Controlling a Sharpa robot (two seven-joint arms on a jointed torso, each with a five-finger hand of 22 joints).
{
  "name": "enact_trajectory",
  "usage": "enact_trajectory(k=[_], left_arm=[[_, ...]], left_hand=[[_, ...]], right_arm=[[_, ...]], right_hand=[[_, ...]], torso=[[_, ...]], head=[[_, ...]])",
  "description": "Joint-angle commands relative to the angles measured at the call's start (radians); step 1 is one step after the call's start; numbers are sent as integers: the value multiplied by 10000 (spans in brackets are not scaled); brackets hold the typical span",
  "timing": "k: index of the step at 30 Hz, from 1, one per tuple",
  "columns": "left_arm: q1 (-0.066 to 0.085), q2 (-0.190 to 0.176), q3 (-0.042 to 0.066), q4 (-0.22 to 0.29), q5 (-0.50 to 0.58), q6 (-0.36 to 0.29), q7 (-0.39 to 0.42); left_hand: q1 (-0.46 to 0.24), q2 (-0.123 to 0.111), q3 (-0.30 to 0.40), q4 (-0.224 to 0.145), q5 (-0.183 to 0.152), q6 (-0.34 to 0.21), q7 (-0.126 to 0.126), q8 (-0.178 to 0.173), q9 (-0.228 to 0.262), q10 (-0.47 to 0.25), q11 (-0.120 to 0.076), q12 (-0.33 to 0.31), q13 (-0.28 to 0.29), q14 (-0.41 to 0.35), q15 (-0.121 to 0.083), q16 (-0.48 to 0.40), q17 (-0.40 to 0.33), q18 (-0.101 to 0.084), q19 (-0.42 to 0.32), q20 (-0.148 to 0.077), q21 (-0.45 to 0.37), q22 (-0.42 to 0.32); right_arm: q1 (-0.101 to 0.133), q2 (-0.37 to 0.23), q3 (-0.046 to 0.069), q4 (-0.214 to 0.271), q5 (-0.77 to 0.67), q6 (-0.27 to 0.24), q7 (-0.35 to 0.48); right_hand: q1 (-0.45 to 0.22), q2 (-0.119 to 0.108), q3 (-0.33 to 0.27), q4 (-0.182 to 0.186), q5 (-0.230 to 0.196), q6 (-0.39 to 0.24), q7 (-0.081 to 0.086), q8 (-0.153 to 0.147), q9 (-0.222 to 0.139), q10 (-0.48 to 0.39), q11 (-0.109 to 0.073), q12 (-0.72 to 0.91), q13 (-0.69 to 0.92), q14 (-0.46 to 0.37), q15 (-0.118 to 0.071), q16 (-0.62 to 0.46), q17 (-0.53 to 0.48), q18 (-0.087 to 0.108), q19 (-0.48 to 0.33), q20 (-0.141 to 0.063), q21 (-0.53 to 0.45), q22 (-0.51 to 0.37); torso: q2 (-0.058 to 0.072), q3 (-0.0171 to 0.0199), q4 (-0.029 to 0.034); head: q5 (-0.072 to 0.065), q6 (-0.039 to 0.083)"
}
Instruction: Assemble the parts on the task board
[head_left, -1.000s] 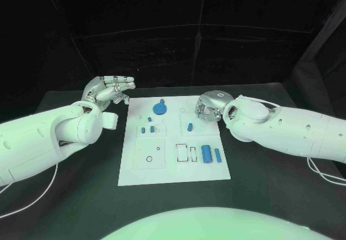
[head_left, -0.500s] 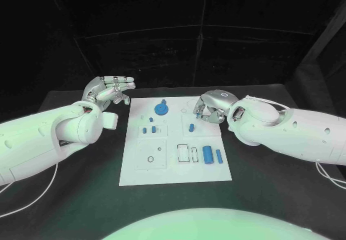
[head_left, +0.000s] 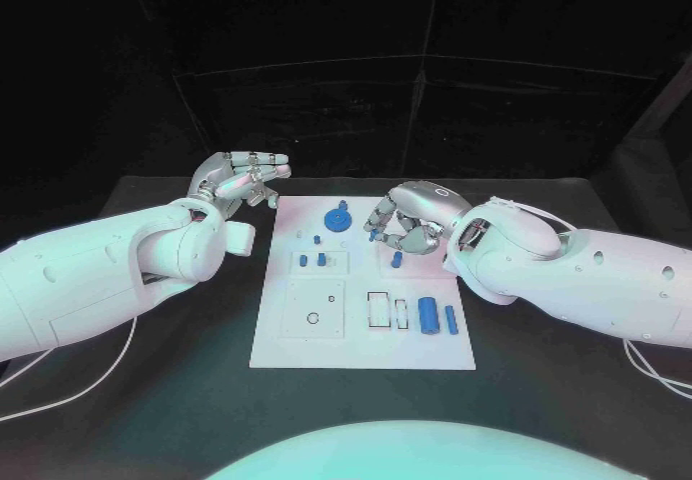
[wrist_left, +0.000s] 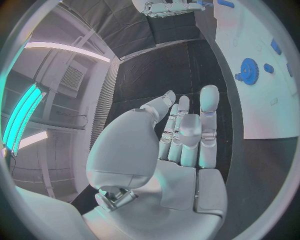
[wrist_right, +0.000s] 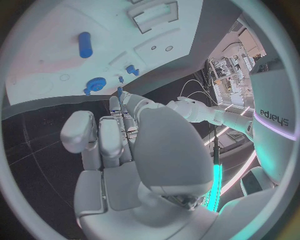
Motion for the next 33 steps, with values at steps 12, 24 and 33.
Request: enact_trajectory(k=[12,24,33], left_arm=[[18,117,9,40,181,183,178],[19,209,9,11,185,222,141],[19,240,8,-11,185,259,115]], left_hand=[[19,31,-106,60,14,-91,9,75,-20,-116,24,91,20,-2,83,26,2,135,22,82,4,-10],[-12,44,-136,87,15,-109,12,98,-23,-139,28,116,27,-11,89,21,-20,138,19,90,-19,-23],[-12,44,-136,87,15,-109,12,98,-23,-139,28,116,27,-11,89,21,-20,138,19,90,-19,-23]], right_arm=[[-460,1251,-298,-732,-387,337,256],[-789,1791,-341,-1044,-854,717,-79],[-896,1770,-346,-960,-907,970,-81]], right_hand=[[-176,6,21,-82,47,59,34,-65,-9,67,30,-36,10,297,-66,59,-7,-114,28,-43,21,-17],[-210,18,32,-87,35,50,40,-78,-13,62,34,-44,9,296,-62,58,-14,-109,19,-48,13,-35],[-221,24,37,-89,30,49,41,-81,-14,60,35,-47,9,299,-61,72,3,-109,19,-49,14,-32]], torso=[[13,12,-7],[3,12,-8],[16,10,-16]], head=[[930,-246],[1224,-361],[1388,-498]])
